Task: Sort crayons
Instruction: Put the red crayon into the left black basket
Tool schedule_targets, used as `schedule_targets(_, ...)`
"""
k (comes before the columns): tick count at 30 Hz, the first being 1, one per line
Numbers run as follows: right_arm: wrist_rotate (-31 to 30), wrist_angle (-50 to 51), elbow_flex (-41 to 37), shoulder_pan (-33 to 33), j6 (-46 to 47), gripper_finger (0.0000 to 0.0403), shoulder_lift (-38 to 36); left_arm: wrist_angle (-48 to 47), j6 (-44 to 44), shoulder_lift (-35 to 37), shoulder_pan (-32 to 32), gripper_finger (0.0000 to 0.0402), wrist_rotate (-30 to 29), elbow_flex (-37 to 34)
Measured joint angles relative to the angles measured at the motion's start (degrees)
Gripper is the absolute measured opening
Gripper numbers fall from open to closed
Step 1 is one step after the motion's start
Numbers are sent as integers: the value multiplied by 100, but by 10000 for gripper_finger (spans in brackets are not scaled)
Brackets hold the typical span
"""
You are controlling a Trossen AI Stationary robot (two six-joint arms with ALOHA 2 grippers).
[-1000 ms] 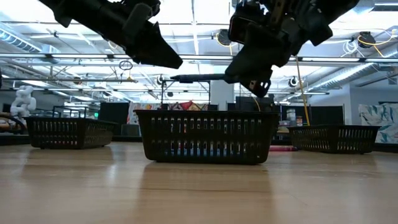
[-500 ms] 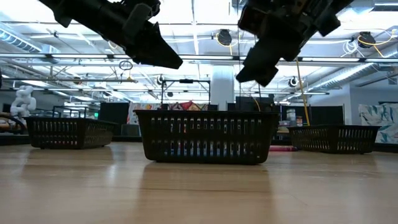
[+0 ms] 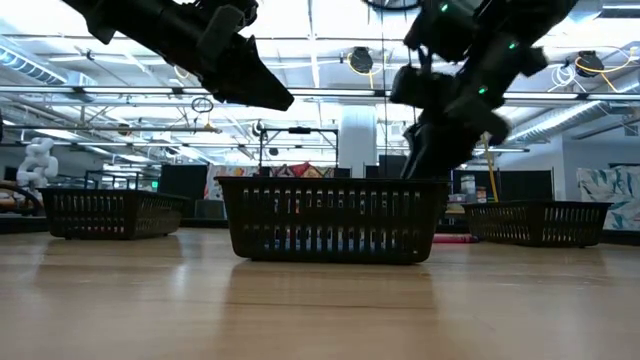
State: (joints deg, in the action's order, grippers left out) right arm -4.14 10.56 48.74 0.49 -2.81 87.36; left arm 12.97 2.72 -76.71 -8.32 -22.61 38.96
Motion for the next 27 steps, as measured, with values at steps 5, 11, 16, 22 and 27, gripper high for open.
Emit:
schedule_targets(5,325,-562,1,-655,-69,118,126,-3,0,0,0,207,-1,0)
schedule_targets(11,726,192,1,-1194,-137,136,131,-17,-2,0,0,207,0,0)
schedule_targets(16,743,697,1,-1154,-589,150,159,-16,-3,0,4,207,0,0)
schedule_targets(22,728,400,1,-1062,-986,138,414,-17,-2,0,4,207,0,0)
schedule_targets(27,725,252,1,-1064,-1168,126,776,-22,-2,0,4,207,0,0)
